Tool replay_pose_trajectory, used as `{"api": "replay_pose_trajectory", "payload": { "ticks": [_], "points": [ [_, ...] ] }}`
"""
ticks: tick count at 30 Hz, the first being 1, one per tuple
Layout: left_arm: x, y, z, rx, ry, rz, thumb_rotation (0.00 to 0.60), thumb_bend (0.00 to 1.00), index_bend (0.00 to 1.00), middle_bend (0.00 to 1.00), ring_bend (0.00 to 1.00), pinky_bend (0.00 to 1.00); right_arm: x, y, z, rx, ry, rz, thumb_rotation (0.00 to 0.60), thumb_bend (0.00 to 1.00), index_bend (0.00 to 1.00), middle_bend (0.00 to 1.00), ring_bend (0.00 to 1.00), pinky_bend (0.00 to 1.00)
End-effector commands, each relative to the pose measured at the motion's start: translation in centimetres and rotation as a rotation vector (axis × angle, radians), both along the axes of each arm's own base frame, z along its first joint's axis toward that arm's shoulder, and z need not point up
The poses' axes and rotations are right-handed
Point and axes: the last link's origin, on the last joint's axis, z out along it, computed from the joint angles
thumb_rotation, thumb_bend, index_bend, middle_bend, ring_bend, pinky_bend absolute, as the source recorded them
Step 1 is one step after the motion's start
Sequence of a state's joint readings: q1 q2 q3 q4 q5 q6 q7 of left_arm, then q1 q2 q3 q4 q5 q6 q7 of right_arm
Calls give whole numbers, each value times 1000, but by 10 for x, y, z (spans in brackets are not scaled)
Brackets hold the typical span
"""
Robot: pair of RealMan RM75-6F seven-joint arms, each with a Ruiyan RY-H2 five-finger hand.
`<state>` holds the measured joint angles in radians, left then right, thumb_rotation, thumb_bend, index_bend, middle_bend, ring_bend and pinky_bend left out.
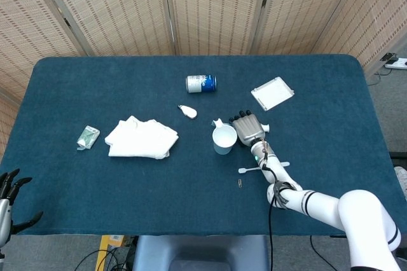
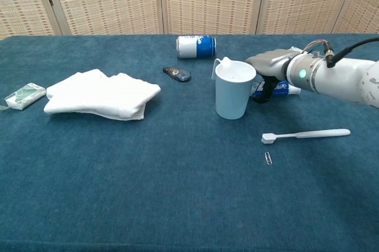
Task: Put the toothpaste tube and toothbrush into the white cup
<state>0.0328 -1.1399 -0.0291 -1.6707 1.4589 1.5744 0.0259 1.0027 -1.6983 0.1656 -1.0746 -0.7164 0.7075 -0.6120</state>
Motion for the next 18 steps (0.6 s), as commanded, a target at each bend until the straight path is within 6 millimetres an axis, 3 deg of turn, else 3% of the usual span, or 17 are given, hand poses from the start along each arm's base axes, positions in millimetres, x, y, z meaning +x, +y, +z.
{"api": "replay_pose_trajectory", "payload": {
  "ticks": [1,18],
  "points": [
    [0,0,0,-1,-1,1,600,205,258,99,36,144,0,-1,-2,-8,8,1,600,321,270,295,120,166],
    [-4,-1,-2,-2,-3,7,600,205,261,99,36,144,0,-3,-7,-67,19,20,600,371,390,434,230,166]
  ]
}}
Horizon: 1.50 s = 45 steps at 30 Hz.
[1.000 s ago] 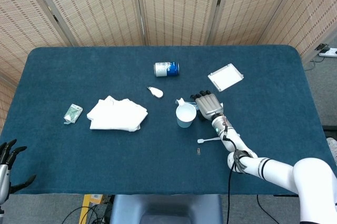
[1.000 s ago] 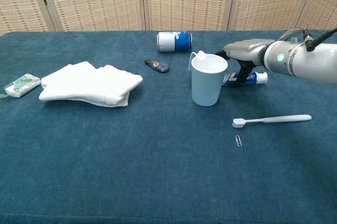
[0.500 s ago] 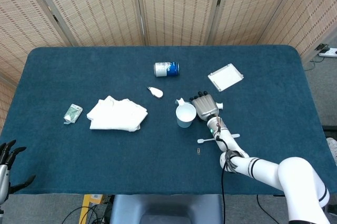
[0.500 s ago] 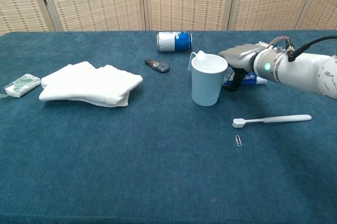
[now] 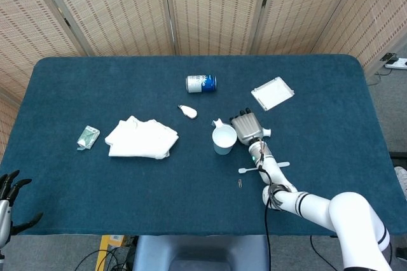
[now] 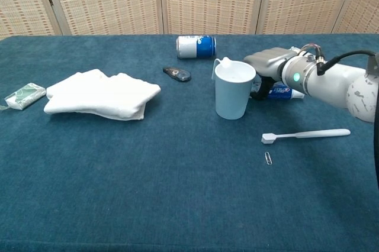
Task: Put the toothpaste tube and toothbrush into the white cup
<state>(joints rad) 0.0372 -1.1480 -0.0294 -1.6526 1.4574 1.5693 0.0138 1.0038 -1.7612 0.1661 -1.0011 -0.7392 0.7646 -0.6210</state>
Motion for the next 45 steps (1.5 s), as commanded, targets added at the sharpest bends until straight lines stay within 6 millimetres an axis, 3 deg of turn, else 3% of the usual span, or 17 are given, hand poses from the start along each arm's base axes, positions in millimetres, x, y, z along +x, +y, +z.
{"api": "replay_pose_trajectory", "payload": {
  "ticks": [1,7,15,22,27,30,38,45],
  "points": [
    [0,0,0,1,0,0,600,205,261,99,36,144,-2,0,0,-8,0,0,600,376,399,442,237,166],
    [0,0,0,2,-1,-3,600,205,261,99,36,144,-11,-2,10,-48,-28,1,600,419,499,526,311,166],
    [2,1,2,6,2,-8,600,205,260,99,36,144,-26,1,50,-132,-187,-1,600,433,564,573,357,166],
    [7,4,4,7,5,-22,600,205,260,99,36,144,-17,9,105,-207,-475,22,600,433,570,577,361,166],
    [8,4,4,6,8,-24,600,205,260,99,36,144,-5,15,129,-215,-658,43,600,433,576,583,367,166],
    [10,5,3,3,9,-27,600,204,260,99,36,144,8,22,132,-183,-777,55,600,433,576,583,367,166],
    [12,3,6,11,10,-30,600,205,260,99,36,144,50,37,114,-22,-1047,70,600,399,576,583,368,168],
    [9,-1,6,11,9,-15,600,205,260,99,36,144,73,42,92,20,-1117,101,600,390,576,583,368,169]
  ]
}}
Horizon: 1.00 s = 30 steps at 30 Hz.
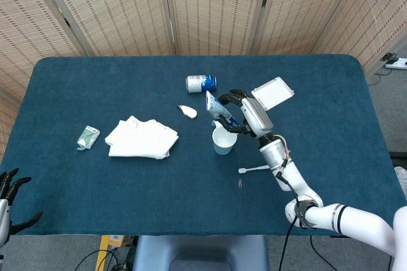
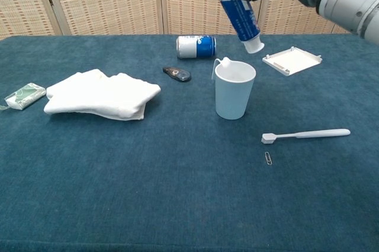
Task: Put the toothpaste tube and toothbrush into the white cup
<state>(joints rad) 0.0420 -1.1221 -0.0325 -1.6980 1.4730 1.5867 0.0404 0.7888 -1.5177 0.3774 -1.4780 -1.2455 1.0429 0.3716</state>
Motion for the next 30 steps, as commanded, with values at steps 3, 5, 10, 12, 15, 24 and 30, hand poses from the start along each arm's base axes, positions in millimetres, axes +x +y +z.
{"api": "replay_pose_trajectory", "payload": {
  "ticks": [3,5,10,12,15,24,30],
  "points": [
    [-2,-2,0,1,-1,6,600,205,260,99,36,144,8,3,-23,8,3,30,600,391,576,583,367,168],
    [-4,-4,1,3,1,14,600,205,260,99,36,144,7,1,-29,13,-1,32,600,391,576,583,367,168],
    [-5,-4,2,4,1,16,600,205,260,99,36,144,4,-4,-41,46,-54,23,600,391,576,583,368,168],
    [-5,-4,2,4,2,18,600,204,260,99,36,144,3,-6,-44,46,-65,19,600,390,576,583,368,168],
    [-6,-4,1,1,1,19,600,205,259,99,36,144,0,-7,-49,50,-92,9,600,387,576,583,368,169],
    [-7,-5,1,2,3,23,600,205,258,99,36,144,-14,-10,-62,57,-125,-9,600,379,576,576,368,169],
    [-5,-4,-1,-8,2,20,600,205,258,99,36,144,-24,-10,-69,70,-145,-25,600,379,576,562,368,169]
  ]
}}
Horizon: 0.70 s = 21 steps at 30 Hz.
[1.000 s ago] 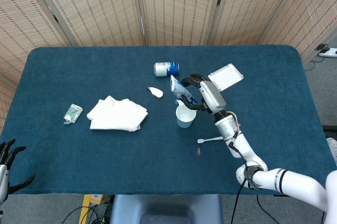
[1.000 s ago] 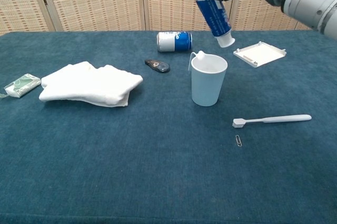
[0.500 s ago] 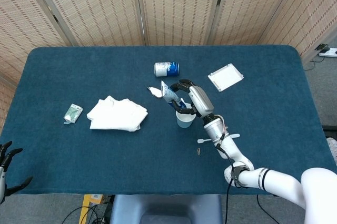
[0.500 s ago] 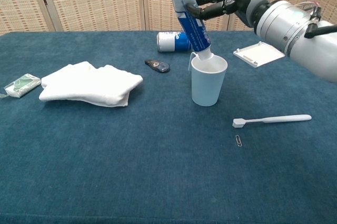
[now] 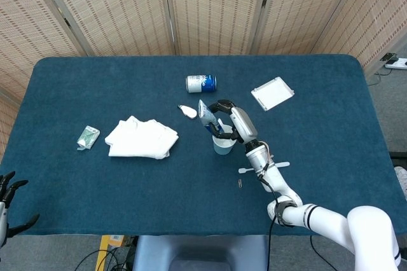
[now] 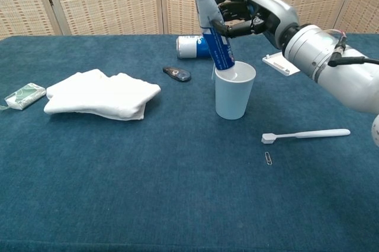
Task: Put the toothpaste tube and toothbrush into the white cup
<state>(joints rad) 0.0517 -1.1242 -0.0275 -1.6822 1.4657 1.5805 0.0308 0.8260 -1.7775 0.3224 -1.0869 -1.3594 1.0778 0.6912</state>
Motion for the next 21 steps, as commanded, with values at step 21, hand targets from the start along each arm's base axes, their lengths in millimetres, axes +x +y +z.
{"api": "replay_pose_trajectory", "payload": {
  "ticks": [21],
  "points": [
    [2,5,-2,-7,2,-9,600,205,258,99,36,145,-36,6,-20,19,-15,-25,600,291,573,486,332,169]
  ]
}}
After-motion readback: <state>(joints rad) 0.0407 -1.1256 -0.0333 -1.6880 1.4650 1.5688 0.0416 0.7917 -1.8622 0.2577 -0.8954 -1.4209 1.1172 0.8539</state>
